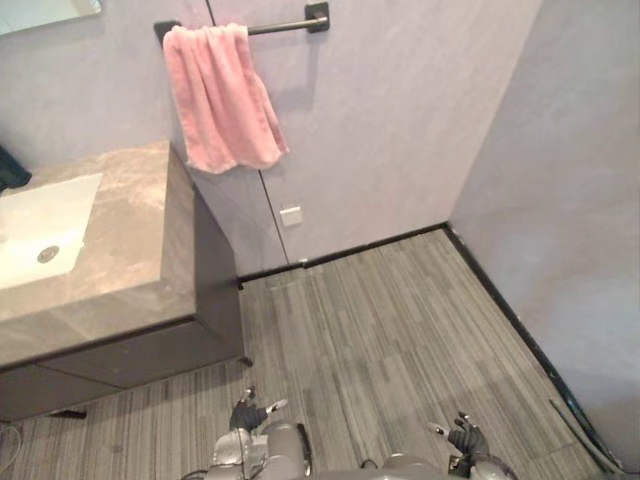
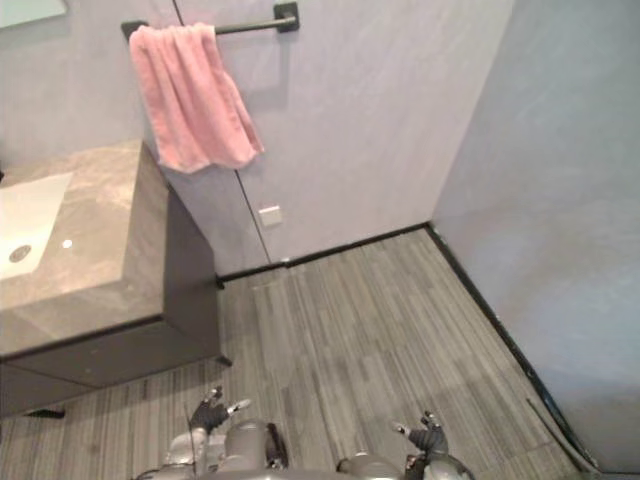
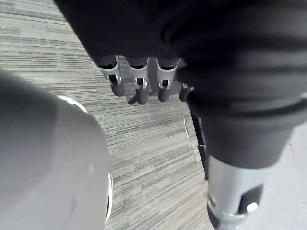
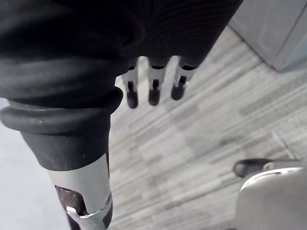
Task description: Organize washtable
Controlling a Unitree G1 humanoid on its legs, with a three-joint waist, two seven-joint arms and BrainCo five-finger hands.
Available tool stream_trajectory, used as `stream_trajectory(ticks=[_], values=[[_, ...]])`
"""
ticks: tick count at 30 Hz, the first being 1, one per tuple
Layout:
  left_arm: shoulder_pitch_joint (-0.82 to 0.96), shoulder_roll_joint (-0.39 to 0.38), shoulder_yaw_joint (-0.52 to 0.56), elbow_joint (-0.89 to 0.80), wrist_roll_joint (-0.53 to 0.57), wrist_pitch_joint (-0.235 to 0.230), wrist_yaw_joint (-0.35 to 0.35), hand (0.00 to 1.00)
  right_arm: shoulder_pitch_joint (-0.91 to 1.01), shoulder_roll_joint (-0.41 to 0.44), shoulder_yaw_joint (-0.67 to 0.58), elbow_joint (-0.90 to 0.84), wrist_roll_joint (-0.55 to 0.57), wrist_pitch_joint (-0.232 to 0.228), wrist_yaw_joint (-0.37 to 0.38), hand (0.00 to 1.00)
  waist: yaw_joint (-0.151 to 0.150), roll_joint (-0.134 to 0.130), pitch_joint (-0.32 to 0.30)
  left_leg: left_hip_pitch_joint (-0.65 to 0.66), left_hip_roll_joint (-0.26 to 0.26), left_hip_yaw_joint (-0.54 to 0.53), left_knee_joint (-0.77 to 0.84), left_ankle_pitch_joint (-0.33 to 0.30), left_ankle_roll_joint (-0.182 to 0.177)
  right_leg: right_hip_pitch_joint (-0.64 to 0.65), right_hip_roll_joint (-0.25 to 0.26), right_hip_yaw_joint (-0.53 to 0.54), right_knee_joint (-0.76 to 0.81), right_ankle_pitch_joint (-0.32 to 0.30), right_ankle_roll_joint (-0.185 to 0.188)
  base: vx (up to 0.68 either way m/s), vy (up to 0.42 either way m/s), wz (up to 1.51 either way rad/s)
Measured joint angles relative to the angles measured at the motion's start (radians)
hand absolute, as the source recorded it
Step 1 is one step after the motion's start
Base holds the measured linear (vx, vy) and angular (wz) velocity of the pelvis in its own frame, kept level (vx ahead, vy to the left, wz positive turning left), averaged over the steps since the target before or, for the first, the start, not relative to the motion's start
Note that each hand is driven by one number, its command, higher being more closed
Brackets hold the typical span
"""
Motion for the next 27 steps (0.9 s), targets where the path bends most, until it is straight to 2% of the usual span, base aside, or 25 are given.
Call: stream_trajectory(ticks=[1,2,3,4,6,7,8,9,10,11,12,15,16,17,19,20,22,23,24,26,27], values=[[0.001,0.0,-0.007,0.002,-0.001,0.0,-0.001,0.0,-0.013,0.002,0.006,0.014,0.0,0.001,0.0,0.0,0.0,0.006,-0.001,0.002,-0.007,-0.003,-0.044,0.016,0.017,0.007,0.005,0.012,-0.002,-0.007,0.01,0.37,0.175,-0.68],[-0.003,0.0,-0.007,0.007,-0.002,0.0,-0.002,0.0,-0.03,0.013,0.018,0.033,-0.001,0.003,0.002,0.0,0.006,0.003,-0.004,0.013,-0.011,-0.014,-0.044,0.076,0.07,0.02,0.003,0.051,0.002,-0.029,0.035,0.43,0.227,-0.83],[-0.003,0.012,-0.004,0.008,-0.001,0.001,-0.006,0.0,-0.036,0.036,0.028,0.037,-0.001,0.003,0.004,0.0,0.011,-0.008,-0.016,0.022,-0.033,-0.007,-0.024,0.084,0.1,0.03,-0.019,0.088,0.025,-0.062,0.056,0.46,0.233,-0.82],[-0.004,0.018,-0.004,0.008,-0.001,0.001,-0.006,0.0,-0.035,0.041,0.04,0.038,-0.003,0.001,0.004,0.0,0.009,-0.023,-0.02,0.023,-0.047,0.005,-0.019,0.069,0.114,0.023,-0.035,0.099,0.055,-0.075,0.071,0.48,0.2,-0.53],[-0.006,0.03,-0.021,0.022,-0.005,0.002,-0.006,0.0,-0.036,0.043,0.038,0.036,-0.007,-0.003,0.008,0.0,-0.003,-0.037,-0.022,0.078,-0.075,0.014,-0.028,0.023,0.133,-0.1,-0.06,0.128,0.373,-0.095,0.133,0.5,0.209,-0.01],[-0.018,0.044,-0.037,0.034,-0.008,0.004,-0.007,0.0,-0.038,0.05,0.035,0.033,-0.007,-0.004,0.01,0.0,-0.005,-0.056,-0.017,0.129,-0.105,0.001,-0.043,0.003,0.147,-0.176,-0.084,0.137,0.591,-0.074,0.217,0.43,0.189,0.34],[-0.028,0.048,-0.04,0.048,-0.008,0.005,-0.007,0.0,-0.038,0.055,0.034,0.033,-0.008,-0.005,0.01,0.0,-0.004,-0.059,-0.012,0.16,-0.12,-0.011,-0.05,-0.008,0.151,-0.194,-0.095,0.137,0.67,-0.079,0.213,0.44,0.141,0.63],[-0.031,0.048,-0.039,0.053,-0.008,0.009,-0.006,0.0,-0.039,0.056,0.034,0.032,-0.009,-0.005,0.012,0.0,-0.003,-0.063,-0.007,0.227,-0.142,-0.037,-0.074,-0.029,0.161,-0.218,-0.119,0.115,0.757,-0.098,0.186,0.44,0.092,0.69],[-0.029,0.044,-0.038,0.053,-0.008,0.008,-0.005,0.0,-0.035,0.054,0.035,0.033,-0.01,-0.006,0.013,0.0,-0.006,-0.059,-0.003,0.275,-0.146,-0.055,-0.09,-0.043,0.167,-0.235,-0.132,0.083,0.771,-0.111,0.163,0.49,0.082,0.87],[-0.027,0.039,-0.036,0.059,-0.008,0.006,-0.005,0.0,-0.033,0.052,0.038,0.033,-0.01,-0.011,0.015,0.0,-0.004,-0.057,-0.004,0.318,-0.144,-0.087,-0.11,-0.057,0.167,-0.27,-0.136,0.05,0.749,-0.123,0.144,0.37,0.044,0.73],[-0.029,0.039,-0.035,0.065,-0.008,0.006,-0.005,0.0,-0.033,0.052,0.038,0.03,-0.009,-0.017,0.016,0.0,-0.006,-0.057,-0.004,0.336,-0.144,-0.106,-0.123,-0.061,0.169,-0.293,-0.134,0.04,0.728,-0.123,0.143,0.36,0.011,0.85],[-0.028,0.032,-0.028,0.07,-0.008,0.007,-0.004,0.0,-0.035,0.046,0.035,0.008,-0.009,-0.022,0.026,0.0,-0.014,-0.045,-0.004,0.409,-0.118,-0.178,-0.179,-0.083,0.144,-0.395,-0.094,0.037,0.47,-0.102,0.13,0.51,-0.071,0.76],[-0.024,0.031,-0.024,0.07,-0.008,0.008,-0.004,0.0,-0.037,0.046,0.034,0.002,-0.008,-0.022,0.027,0.0,-0.016,-0.044,-0.004,0.438,-0.109,-0.202,-0.195,-0.098,0.119,-0.416,-0.072,0.063,0.357,-0.048,0.093,0.46,-0.107,0.51],[-0.023,0.031,-0.024,0.07,-0.008,0.008,-0.003,0.0,-0.036,0.047,0.034,0.0,-0.008,-0.023,0.027,0.0,-0.018,-0.045,-0.004,0.447,-0.106,-0.213,-0.196,-0.107,0.106,-0.421,-0.064,0.073,0.322,-0.023,0.084,0.48,-0.153,0.56],[-0.016,0.019,-0.023,0.072,-0.008,0.008,-0.004,0.0,-0.038,0.055,0.031,-0.003,-0.005,-0.023,0.026,0.0,-0.034,-0.043,-0.009,0.476,-0.091,-0.254,-0.194,-0.132,0.075,-0.403,-0.059,0.077,0.307,0.097,0.08,0.47,-0.199,0.8],[-0.024,-0.008,-0.01,0.072,-0.007,0.006,-0.006,0.0,-0.039,0.043,0.03,-0.002,-0.007,-0.023,0.026,0.0,-0.032,-0.021,-0.023,0.469,-0.067,-0.269,-0.168,-0.131,0.068,-0.395,-0.06,0.031,0.324,0.068,0.063,0.52,-0.242,0.94],[-0.032,-0.044,0.014,0.066,-0.006,0.002,-0.006,0.0,-0.039,0.032,0.017,-0.002,-0.006,-0.022,0.027,0.0,-0.033,0.006,-0.025,0.419,-0.048,-0.267,-0.078,-0.129,0.061,-0.375,-0.064,-0.013,0.318,0.038,0.047,0.48,-0.249,0.77],[-0.034,-0.057,0.016,0.054,-0.006,0.002,-0.007,0.0,-0.038,0.032,-0.002,-0.003,-0.005,-0.02,0.025,0.0,-0.033,0.018,-0.021,0.341,-0.024,-0.24,0.111,-0.113,0.021,-0.319,-0.063,-0.042,0.281,0.02,0.032,0.44,-0.244,0.68],[-0.033,-0.059,0.02,0.043,-0.006,0.002,-0.007,0.0,-0.037,0.032,-0.004,-0.011,-0.002,-0.018,0.024,0.0,-0.032,0.016,-0.017,0.295,-0.005,-0.214,0.208,-0.108,-0.002,-0.285,-0.06,-0.05,0.257,0.014,0.026,0.48,-0.277,0.72],[-0.032,-0.07,0.032,0.025,-0.006,0.001,-0.007,0.0,-0.014,0.034,-0.005,-0.023,0.001,-0.016,0.023,0.0,-0.026,0.02,-0.011,0.214,0.093,-0.092,0.444,-0.111,0.003,-0.163,-0.042,-0.09,0.189,0.005,0.011,0.33,-0.189,0.42],[-0.032,-0.075,0.031,0.019,-0.005,0.001,-0.008,0.0,-0.004,0.04,-0.005,-0.029,0.001,-0.016,0.022,0.0,-0.02,0.009,-0.01,0.191,0.124,-0.038,0.458,-0.111,0.003,-0.112,-0.042,-0.098,0.166,0.004,0.01,0.27,-0.14,0.22]])
